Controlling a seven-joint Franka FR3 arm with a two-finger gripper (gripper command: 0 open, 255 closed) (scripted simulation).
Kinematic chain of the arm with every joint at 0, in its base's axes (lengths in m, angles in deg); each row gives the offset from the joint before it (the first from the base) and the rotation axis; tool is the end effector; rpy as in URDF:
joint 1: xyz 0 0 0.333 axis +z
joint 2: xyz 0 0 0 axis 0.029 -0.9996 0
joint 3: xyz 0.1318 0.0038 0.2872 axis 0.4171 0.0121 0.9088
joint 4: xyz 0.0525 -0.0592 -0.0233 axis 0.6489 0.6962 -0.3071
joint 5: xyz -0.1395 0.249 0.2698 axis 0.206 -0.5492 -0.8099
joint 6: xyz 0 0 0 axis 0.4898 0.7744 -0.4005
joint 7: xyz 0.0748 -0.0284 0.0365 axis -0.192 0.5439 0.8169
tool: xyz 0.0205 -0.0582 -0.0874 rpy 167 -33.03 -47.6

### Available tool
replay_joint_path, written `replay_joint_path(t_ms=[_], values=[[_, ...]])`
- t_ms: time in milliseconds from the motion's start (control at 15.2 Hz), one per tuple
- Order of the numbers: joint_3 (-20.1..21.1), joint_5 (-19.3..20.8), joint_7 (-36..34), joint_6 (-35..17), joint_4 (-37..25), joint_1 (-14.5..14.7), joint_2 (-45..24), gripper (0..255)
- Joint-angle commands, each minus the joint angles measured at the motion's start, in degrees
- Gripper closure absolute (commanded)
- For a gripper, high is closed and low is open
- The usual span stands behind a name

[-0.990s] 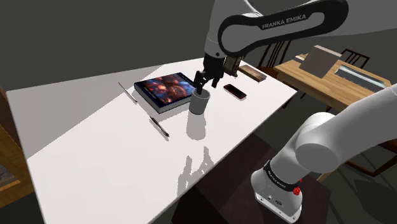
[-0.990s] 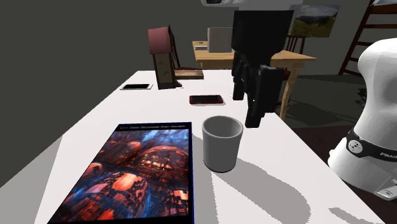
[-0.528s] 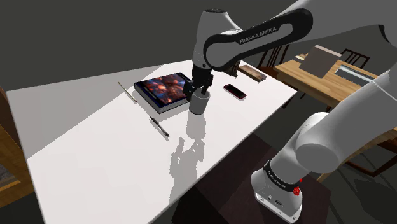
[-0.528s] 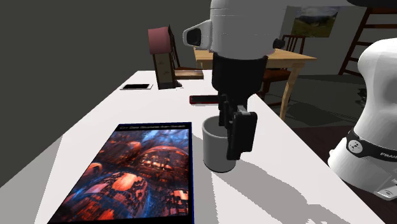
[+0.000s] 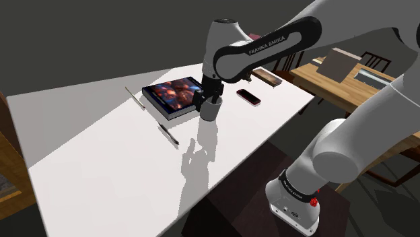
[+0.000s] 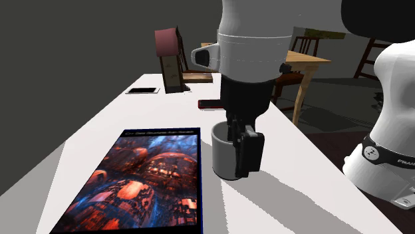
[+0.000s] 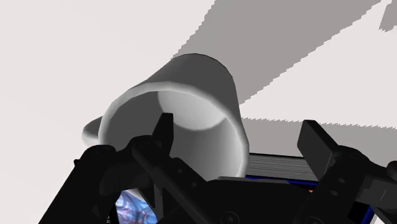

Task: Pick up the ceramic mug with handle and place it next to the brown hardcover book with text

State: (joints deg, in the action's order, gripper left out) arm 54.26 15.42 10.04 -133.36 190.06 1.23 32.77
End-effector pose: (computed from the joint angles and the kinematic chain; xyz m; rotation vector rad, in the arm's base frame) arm 0.4546 0.0765 0.3476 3.0727 -0.0670 0.0044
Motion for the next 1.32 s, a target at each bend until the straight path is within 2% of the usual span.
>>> replay_joint_path(t_ms=[0,198,264,858,1254], values=[[0.0,0.0,0.0,-0.1,0.0,0.0,-0.1,0],[0.0,0.0,0.0,0.0,0.0,0.0,0.0,0],[0.0,0.0,0.0,0.0,0.0,0.0,0.0,255],[0.0,0.0,0.0,-0.1,0.0,0.0,-0.1,255],[-0.1,-0.7,0.7,4.9,-2.1,0.1,2.9,255]])
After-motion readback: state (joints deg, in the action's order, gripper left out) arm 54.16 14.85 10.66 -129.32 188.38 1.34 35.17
